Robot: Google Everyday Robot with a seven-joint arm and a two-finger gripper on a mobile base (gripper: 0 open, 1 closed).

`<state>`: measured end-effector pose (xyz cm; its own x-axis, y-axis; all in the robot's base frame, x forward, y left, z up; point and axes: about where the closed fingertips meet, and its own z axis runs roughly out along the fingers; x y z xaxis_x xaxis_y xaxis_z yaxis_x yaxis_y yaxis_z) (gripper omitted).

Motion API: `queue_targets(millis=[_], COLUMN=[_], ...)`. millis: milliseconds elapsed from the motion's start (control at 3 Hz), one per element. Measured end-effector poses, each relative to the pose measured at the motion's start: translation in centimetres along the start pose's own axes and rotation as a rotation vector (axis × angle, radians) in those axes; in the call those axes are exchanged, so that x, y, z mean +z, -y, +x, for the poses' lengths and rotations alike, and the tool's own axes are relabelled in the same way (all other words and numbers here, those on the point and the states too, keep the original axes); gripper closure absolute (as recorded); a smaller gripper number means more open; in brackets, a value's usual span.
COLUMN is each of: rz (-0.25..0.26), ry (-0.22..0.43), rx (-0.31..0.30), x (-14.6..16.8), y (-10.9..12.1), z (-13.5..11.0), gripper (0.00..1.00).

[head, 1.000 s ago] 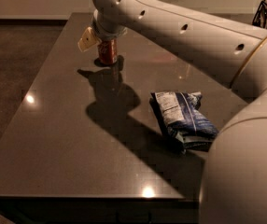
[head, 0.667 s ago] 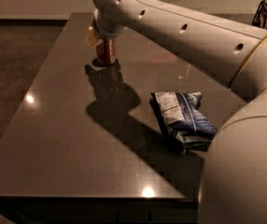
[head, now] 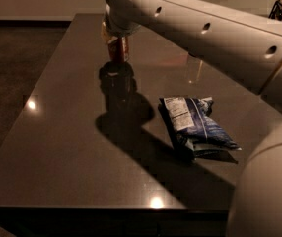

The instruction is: Move coke can near orange can

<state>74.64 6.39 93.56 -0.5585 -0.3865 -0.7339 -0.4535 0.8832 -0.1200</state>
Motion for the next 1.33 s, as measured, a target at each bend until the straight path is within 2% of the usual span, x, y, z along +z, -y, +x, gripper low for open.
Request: queue_targets(millis=[333, 667, 1000, 1333], rz=[0.076, 0.146, 0.191, 0.176], ry=[0.020, 0.032, 0.030, 0.019], rx=[0.028, 0.069, 0.122, 0.160], x=[-2.6, -5.0, -6.7, -7.1], y=[2.3, 5.1, 8.6, 12.6], z=[-0.4, -0.3, 0.7, 2.0], gripper=[1.00, 1.00, 1.00, 1.00])
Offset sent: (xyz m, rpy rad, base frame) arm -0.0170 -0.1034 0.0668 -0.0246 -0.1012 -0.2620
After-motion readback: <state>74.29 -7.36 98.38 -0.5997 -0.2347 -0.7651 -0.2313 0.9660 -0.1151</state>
